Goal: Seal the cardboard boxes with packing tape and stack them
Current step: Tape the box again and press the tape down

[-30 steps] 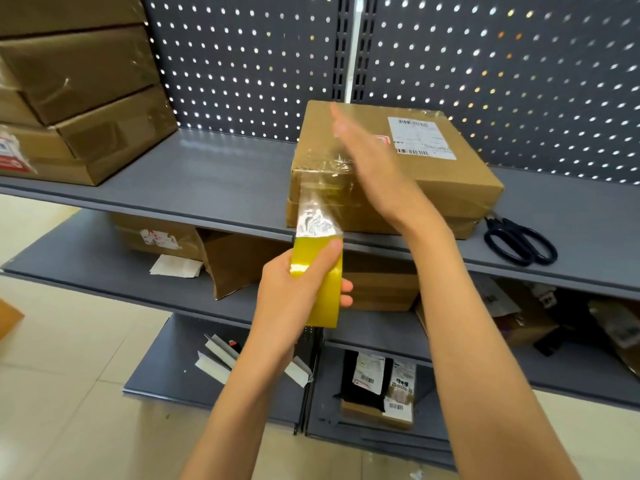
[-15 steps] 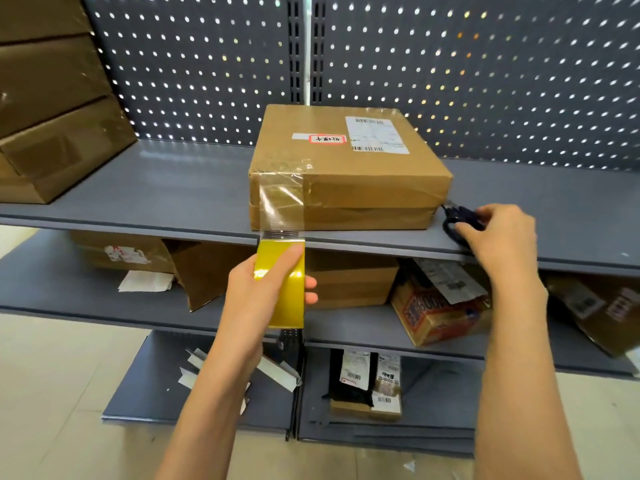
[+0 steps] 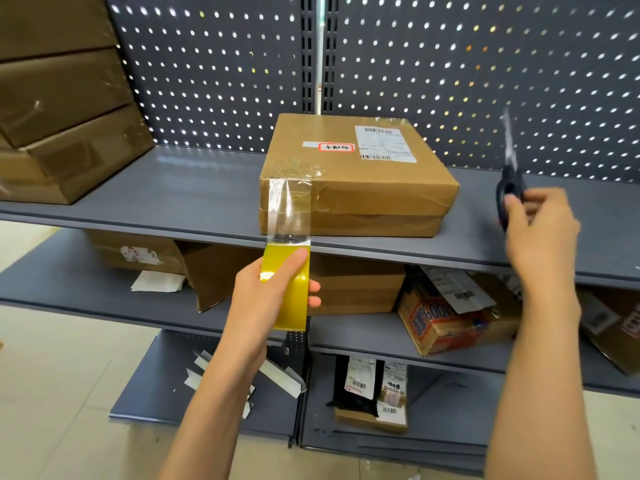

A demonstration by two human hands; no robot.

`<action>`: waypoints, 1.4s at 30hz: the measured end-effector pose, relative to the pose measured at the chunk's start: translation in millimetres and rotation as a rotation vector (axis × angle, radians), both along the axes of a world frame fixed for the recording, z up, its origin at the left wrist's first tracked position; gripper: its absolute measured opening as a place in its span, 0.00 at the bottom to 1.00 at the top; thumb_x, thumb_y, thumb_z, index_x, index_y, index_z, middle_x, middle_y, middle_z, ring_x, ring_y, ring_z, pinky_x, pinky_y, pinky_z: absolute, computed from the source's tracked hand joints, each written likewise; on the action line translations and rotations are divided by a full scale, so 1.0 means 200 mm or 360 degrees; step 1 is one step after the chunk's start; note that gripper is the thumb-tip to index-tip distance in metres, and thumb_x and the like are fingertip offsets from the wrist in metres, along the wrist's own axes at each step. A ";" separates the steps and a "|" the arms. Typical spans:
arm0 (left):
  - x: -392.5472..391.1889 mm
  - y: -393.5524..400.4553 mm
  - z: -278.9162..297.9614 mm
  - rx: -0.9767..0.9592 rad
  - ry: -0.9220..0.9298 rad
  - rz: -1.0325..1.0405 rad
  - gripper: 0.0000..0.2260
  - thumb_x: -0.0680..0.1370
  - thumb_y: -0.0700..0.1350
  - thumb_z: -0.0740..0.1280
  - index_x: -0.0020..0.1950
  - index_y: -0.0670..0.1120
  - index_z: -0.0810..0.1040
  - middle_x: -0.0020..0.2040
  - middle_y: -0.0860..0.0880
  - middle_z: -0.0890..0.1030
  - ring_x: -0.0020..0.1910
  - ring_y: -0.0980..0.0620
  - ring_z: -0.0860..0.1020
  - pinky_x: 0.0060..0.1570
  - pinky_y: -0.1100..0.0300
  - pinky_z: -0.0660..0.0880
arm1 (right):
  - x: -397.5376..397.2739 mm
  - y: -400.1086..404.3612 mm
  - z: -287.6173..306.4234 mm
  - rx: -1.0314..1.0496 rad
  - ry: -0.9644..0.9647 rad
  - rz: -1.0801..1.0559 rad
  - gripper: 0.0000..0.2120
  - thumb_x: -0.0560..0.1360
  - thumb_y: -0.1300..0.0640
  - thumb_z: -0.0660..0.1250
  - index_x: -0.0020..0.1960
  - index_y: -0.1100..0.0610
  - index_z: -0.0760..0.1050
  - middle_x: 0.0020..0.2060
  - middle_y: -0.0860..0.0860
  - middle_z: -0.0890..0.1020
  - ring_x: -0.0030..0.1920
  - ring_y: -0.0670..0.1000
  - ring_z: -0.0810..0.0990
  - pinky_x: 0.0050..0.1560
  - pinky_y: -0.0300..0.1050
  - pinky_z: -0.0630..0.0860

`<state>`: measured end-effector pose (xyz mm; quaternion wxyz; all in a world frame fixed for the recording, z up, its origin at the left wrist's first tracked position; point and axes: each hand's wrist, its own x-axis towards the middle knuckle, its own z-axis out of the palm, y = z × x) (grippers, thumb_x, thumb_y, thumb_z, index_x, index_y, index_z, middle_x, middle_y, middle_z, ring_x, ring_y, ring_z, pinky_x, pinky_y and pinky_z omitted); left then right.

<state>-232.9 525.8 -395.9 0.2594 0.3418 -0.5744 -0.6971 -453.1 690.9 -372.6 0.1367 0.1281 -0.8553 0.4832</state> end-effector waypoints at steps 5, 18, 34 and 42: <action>0.00 0.01 0.01 -0.0004 -0.0007 -0.0001 0.09 0.76 0.50 0.67 0.48 0.45 0.78 0.31 0.48 0.82 0.28 0.53 0.80 0.39 0.53 0.79 | 0.15 -0.08 0.16 -0.0197 0.0170 0.0693 0.14 0.73 0.55 0.72 0.56 0.56 0.72 0.47 0.47 0.80 0.42 0.41 0.79 0.43 0.33 0.76; 0.01 0.01 0.00 0.0008 0.0027 -0.0015 0.09 0.76 0.50 0.67 0.49 0.44 0.78 0.31 0.47 0.82 0.28 0.52 0.80 0.39 0.53 0.79 | 0.31 -0.14 0.11 0.0381 -0.0276 0.1198 0.29 0.55 0.35 0.75 0.48 0.49 0.72 0.41 0.43 0.81 0.39 0.40 0.79 0.39 0.36 0.72; 0.01 0.03 0.00 0.0077 0.0058 -0.0030 0.07 0.77 0.49 0.67 0.48 0.45 0.78 0.31 0.47 0.82 0.28 0.52 0.80 0.39 0.54 0.78 | 0.27 -0.29 0.17 0.0657 -0.0398 0.1461 0.36 0.48 0.29 0.75 0.47 0.50 0.75 0.39 0.45 0.81 0.39 0.45 0.77 0.42 0.41 0.72; 0.01 0.02 -0.01 0.0107 0.0062 -0.0032 0.08 0.76 0.50 0.68 0.50 0.46 0.78 0.32 0.47 0.83 0.29 0.51 0.81 0.39 0.54 0.79 | 0.23 -0.36 0.14 0.0605 -0.0261 0.1527 0.31 0.50 0.31 0.74 0.42 0.52 0.79 0.39 0.51 0.82 0.38 0.49 0.76 0.42 0.45 0.72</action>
